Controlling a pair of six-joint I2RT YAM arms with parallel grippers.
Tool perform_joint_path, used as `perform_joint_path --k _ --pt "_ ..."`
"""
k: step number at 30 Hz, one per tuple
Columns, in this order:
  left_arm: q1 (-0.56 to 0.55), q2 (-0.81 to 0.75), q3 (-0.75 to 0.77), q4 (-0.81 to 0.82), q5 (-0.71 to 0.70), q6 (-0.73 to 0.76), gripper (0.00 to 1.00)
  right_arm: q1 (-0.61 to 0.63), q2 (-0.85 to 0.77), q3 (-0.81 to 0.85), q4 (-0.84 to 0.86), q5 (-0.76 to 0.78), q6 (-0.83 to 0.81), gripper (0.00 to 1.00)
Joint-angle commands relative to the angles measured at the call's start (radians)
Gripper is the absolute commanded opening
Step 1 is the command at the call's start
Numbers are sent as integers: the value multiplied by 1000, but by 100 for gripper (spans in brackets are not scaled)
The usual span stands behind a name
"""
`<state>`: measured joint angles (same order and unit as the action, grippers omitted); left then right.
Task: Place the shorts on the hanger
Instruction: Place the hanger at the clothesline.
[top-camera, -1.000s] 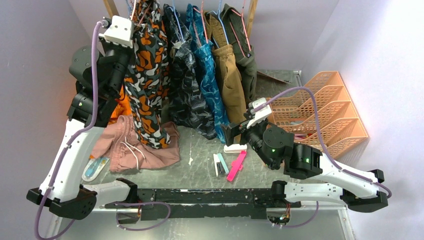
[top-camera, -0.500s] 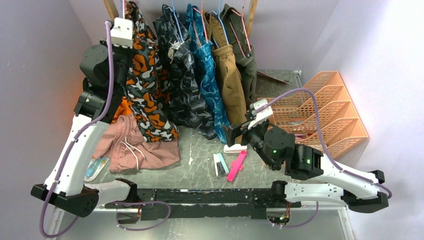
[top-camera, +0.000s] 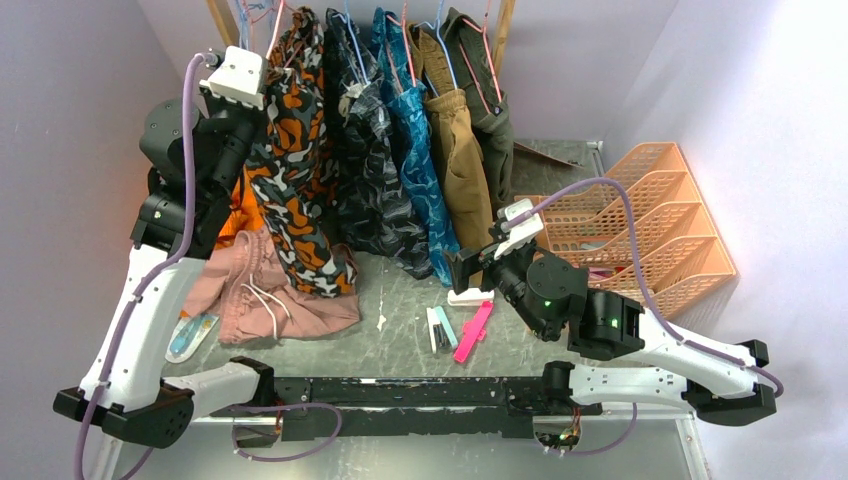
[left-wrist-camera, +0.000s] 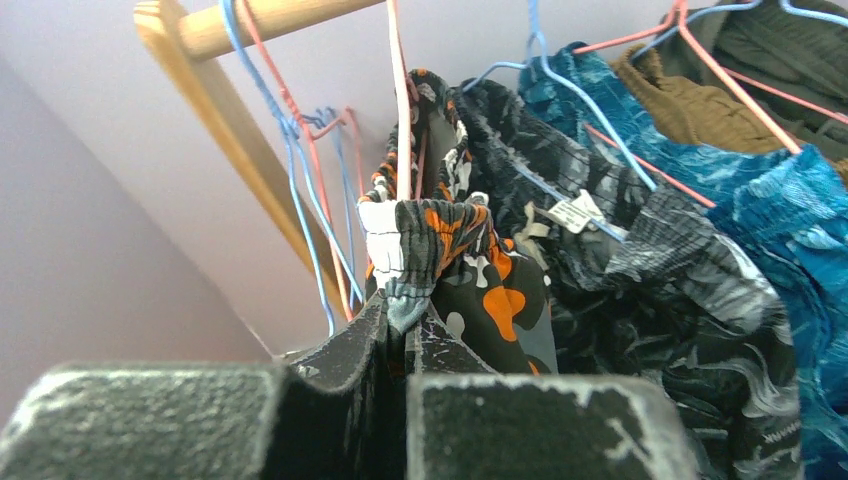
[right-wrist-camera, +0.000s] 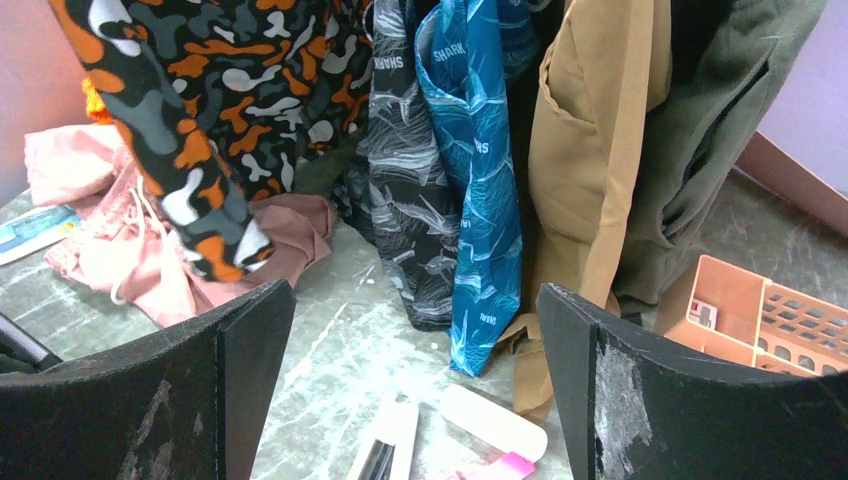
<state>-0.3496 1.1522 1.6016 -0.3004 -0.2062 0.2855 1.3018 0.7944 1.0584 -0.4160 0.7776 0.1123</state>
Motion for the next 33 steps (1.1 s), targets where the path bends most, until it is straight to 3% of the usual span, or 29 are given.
perform_joint_path --k 1,16,25,33 --pt "6 3 32 23 99 -18 7 -3 4 3 17 4 -11 96" --pt "21 113 82 90 -134 -47 7 -3 8 -2 21 10 -30 96" --pt "99 49 -78 140 28 -138 7 -2 -17 -26 -4 1 3 96" --pt "107 24 -98 203 120 -138 7 -2 -11 -29 -9 -8 19 96"
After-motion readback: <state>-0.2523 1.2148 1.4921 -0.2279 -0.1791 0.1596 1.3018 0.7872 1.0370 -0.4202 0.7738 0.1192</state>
